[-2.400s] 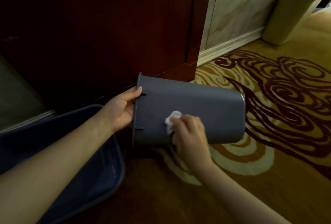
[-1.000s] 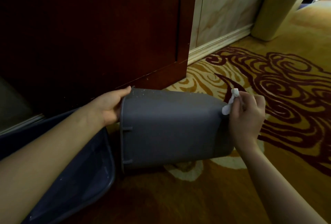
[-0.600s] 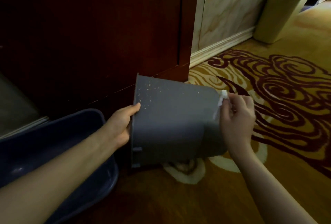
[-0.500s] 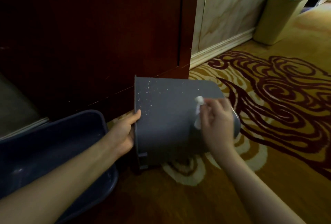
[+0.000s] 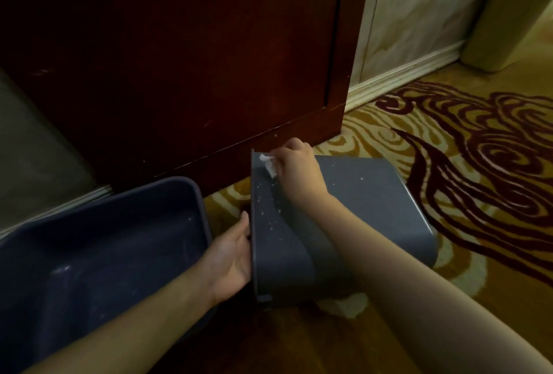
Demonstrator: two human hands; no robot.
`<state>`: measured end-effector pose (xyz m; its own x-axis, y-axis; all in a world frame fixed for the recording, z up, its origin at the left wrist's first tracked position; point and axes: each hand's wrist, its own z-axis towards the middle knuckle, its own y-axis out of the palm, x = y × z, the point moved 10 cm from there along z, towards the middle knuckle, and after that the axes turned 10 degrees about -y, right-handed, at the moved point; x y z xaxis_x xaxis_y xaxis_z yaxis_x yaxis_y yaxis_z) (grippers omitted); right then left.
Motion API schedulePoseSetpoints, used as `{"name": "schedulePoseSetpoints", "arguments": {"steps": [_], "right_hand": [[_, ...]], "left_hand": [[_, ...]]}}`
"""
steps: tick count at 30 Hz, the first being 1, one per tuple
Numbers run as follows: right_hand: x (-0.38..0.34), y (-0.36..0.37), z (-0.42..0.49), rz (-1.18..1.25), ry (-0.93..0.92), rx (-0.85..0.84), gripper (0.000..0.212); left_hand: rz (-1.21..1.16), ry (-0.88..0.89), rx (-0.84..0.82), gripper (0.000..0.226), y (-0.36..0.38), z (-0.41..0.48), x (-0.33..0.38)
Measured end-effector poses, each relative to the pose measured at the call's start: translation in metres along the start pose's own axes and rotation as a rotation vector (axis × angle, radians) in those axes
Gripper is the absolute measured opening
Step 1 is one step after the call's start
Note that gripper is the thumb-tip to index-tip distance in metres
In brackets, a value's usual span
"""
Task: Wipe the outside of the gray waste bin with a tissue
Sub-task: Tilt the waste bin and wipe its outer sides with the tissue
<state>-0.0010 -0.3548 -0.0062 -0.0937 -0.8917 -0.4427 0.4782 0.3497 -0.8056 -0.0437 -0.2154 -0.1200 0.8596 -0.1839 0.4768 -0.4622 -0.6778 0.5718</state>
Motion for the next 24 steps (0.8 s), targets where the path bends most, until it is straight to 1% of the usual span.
{"name": "schedulePoseSetpoints", "arguments": {"steps": [2,3,8,11,13,17,21,24], "right_hand": [[-0.010,0.033,0.007,-0.087,-0.073,-0.226,0.031],[-0.014,0.042,0.003,-0.084,-0.106,-0.273,0.033],[-0.029,0.028,-0.033,0.070,-0.213,-0.194,0.025],[-0.044,0.018,-0.060,0.092,-0.293,-0.204,0.023],[-0.052,0.013,-0.079,0.111,-0.309,-0.234,0.023],[-0.054,0.004,-0.108,0.081,-0.309,-0.286,0.021],[-0.047,-0.005,-0.122,-0.024,-0.293,-0.252,0.012],[-0.019,-0.013,-0.116,-0.085,-0.185,-0.198,0.003]], "left_hand": [[-0.030,-0.038,0.016,0.048,-0.004,0.002,-0.001],[-0.040,-0.056,0.024,0.049,-0.006,0.003,-0.002],[-0.055,-0.078,0.020,0.045,-0.011,0.007,-0.008],[-0.057,-0.064,-0.002,0.049,-0.011,0.007,-0.007],[-0.047,-0.057,-0.015,0.054,-0.010,0.007,-0.005],[-0.036,-0.071,-0.023,0.063,-0.009,0.006,-0.007],[-0.042,-0.088,-0.016,0.066,-0.008,0.005,-0.006],[-0.007,-0.090,-0.010,0.063,-0.009,0.008,-0.004]]}}
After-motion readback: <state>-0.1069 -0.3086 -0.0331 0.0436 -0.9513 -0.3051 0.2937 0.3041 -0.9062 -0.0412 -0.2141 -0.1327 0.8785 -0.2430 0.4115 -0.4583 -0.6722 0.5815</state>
